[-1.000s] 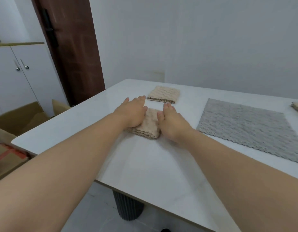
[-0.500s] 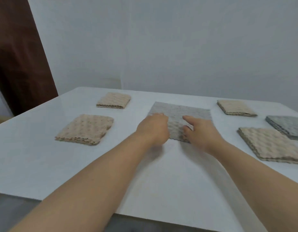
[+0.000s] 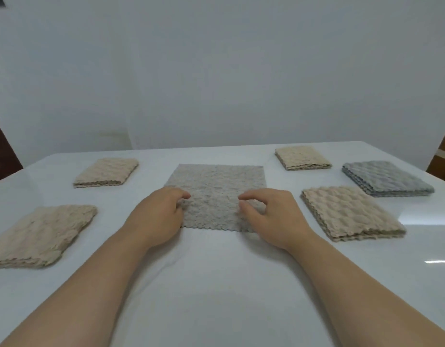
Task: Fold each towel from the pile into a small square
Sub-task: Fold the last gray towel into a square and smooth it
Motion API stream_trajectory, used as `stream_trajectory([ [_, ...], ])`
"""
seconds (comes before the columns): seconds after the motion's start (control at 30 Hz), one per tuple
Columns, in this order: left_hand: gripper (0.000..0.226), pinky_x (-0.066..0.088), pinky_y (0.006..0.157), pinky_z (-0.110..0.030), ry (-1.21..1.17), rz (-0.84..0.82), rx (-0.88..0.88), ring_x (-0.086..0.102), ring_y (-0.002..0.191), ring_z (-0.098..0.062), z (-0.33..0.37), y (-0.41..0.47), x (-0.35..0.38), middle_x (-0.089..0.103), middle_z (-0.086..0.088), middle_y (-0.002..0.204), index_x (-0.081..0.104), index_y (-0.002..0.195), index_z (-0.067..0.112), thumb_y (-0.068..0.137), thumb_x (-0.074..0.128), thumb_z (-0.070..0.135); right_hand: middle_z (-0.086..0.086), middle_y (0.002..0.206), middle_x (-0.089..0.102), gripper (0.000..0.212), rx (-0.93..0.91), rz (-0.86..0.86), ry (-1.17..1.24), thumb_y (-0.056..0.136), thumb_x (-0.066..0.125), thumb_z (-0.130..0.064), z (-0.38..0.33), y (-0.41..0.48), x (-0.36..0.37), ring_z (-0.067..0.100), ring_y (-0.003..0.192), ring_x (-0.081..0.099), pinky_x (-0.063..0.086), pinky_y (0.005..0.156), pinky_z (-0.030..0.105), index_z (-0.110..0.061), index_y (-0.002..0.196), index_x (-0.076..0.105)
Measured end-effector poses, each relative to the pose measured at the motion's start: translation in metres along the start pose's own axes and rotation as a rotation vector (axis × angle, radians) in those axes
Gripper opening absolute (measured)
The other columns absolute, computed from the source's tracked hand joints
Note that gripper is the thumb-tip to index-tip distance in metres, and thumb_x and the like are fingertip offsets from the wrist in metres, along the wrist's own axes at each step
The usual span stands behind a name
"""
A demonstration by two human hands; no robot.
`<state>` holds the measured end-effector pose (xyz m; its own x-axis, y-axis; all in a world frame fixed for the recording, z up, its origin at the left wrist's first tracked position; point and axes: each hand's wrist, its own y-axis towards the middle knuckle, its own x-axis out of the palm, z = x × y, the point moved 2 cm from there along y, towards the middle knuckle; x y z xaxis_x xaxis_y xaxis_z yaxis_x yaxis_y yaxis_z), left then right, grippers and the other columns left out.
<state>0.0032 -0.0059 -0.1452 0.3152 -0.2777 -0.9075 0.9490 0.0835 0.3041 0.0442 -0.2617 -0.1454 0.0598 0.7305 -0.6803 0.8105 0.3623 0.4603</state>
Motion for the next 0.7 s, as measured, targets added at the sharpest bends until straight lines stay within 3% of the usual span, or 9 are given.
stream_trajectory([
  [0.13, 0.038, 0.041, 0.100, -0.024, -0.001, -0.038, 0.056, 0.055, 0.120, -0.011, 0.006, -0.001, 0.002, 0.062, 0.009, 0.131, 0.067, 0.127, 0.025, 0.094, 0.054, 0.012, -0.011, 0.115, 0.074, 0.023, 0.012, -0.057, -0.013, 0.092, 0.065, -0.028, 0.007, 0.005, -0.005, 0.006, 0.112, 0.063, 0.047, 0.102, 0.027, -0.023, 0.111, 0.077],
  [0.27, 0.035, 0.042, 0.090, -0.024, -0.017, -0.034, 0.052, 0.055, 0.107, -0.006, -0.002, -0.003, -0.001, 0.062, 0.016, 0.120, 0.070, 0.117, 0.029, 0.087, 0.061, 0.014, -0.014, 0.111, 0.072, 0.023, -0.007, -0.137, -0.050, 0.089, 0.062, -0.025, 0.009, 0.008, -0.002, 0.003, 0.107, 0.061, 0.048, 0.097, 0.025, -0.025, 0.107, 0.077],
  [0.4, 0.037, 0.047, 0.093, -0.027, -0.025, -0.048, -0.022, 0.057, 0.107, -0.005, -0.013, -0.006, -0.006, 0.061, 0.016, 0.116, 0.070, 0.113, 0.033, 0.080, 0.065, 0.014, -0.013, 0.106, 0.068, 0.022, -0.029, -0.161, -0.072, 0.087, 0.063, -0.020, 0.008, 0.008, 0.000, 0.004, 0.105, 0.058, 0.046, 0.096, 0.023, -0.024, 0.104, 0.078],
  [0.57, 0.035, 0.048, 0.097, -0.029, 0.001, -0.050, -0.066, 0.058, 0.112, -0.008, -0.012, -0.007, -0.005, 0.065, 0.014, 0.122, 0.072, 0.117, 0.032, 0.087, 0.060, 0.020, -0.018, 0.104, 0.066, 0.031, -0.077, -0.231, -0.160, 0.077, 0.060, -0.035, 0.010, 0.008, 0.005, 0.005, 0.108, 0.055, 0.046, 0.096, 0.024, -0.031, 0.102, 0.077],
  [0.7, 0.038, 0.049, 0.097, -0.030, 0.022, -0.040, -0.074, 0.060, 0.113, -0.012, -0.013, -0.008, -0.006, 0.067, 0.012, 0.124, 0.072, 0.120, 0.034, 0.088, 0.059, 0.018, -0.019, 0.104, 0.066, 0.026, -0.058, -0.237, -0.180, 0.080, 0.064, -0.033, 0.014, 0.009, 0.009, 0.004, 0.104, 0.058, 0.047, 0.097, 0.026, -0.031, 0.103, 0.076],
])
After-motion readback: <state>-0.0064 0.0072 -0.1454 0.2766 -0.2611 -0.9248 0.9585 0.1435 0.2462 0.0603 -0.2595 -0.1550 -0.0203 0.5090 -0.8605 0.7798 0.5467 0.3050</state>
